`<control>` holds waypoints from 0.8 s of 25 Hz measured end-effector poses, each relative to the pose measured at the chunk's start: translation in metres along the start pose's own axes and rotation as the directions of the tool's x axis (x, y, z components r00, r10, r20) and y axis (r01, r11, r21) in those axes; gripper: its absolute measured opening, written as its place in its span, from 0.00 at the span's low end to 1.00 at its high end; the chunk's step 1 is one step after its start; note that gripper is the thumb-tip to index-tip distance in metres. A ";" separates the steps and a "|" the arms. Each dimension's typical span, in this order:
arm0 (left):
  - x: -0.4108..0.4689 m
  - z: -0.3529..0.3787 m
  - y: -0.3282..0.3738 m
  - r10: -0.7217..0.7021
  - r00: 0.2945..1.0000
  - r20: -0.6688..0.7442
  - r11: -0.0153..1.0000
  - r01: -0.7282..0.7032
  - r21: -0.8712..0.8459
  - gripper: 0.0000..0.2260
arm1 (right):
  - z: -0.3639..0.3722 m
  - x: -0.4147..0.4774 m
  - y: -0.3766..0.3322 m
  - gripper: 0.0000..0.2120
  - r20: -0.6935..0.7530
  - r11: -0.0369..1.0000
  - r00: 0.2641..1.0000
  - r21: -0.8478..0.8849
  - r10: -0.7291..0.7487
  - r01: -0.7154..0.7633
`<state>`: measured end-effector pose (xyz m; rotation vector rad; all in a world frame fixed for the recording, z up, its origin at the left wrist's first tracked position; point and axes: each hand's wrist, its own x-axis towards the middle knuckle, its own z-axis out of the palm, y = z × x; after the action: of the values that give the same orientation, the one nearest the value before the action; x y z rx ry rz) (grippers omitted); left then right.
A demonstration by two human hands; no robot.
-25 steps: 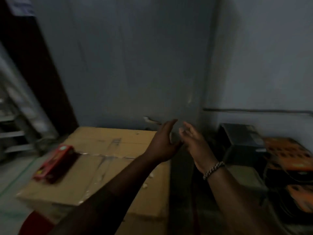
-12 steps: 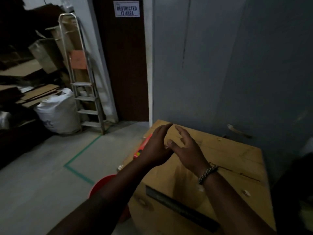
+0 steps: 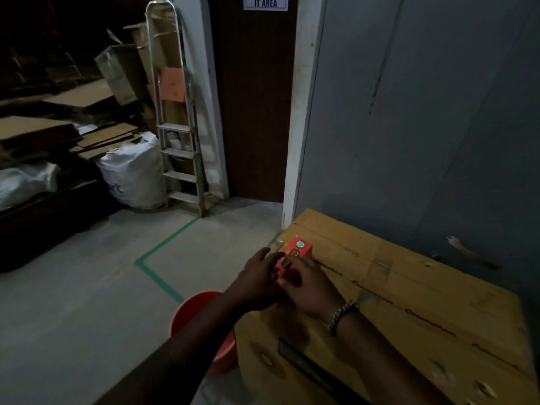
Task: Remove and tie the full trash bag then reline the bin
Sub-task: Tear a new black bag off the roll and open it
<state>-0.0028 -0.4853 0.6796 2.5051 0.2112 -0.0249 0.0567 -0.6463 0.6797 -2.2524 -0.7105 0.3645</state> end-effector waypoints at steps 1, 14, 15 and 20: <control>0.004 0.001 -0.007 0.002 0.999 0.039 1.000 -0.002 -0.002 0.42 | 0.003 0.003 0.001 0.31 0.026 1.000 1.000 -0.009 0.001 -0.001; 0.083 -0.001 -0.062 0.387 0.898 0.210 0.915 -0.346 -0.207 0.34 | 0.052 0.038 0.011 0.37 -0.309 0.958 0.908 0.136 0.282 -0.251; 0.084 -0.002 -0.068 0.425 0.882 0.204 0.899 -0.385 -0.207 0.34 | 0.057 0.037 0.007 0.35 -0.337 0.954 0.893 0.145 0.298 -0.263; 0.085 -0.014 -0.071 0.475 0.861 0.182 0.852 -0.398 -0.341 0.38 | 0.061 0.025 -0.020 0.29 -0.487 0.923 0.786 0.237 0.382 -0.302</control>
<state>0.0698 -0.4083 0.6435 2.1672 -0.4450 -0.1252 0.0421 -0.5855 0.6506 -2.1855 0.0220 -0.0454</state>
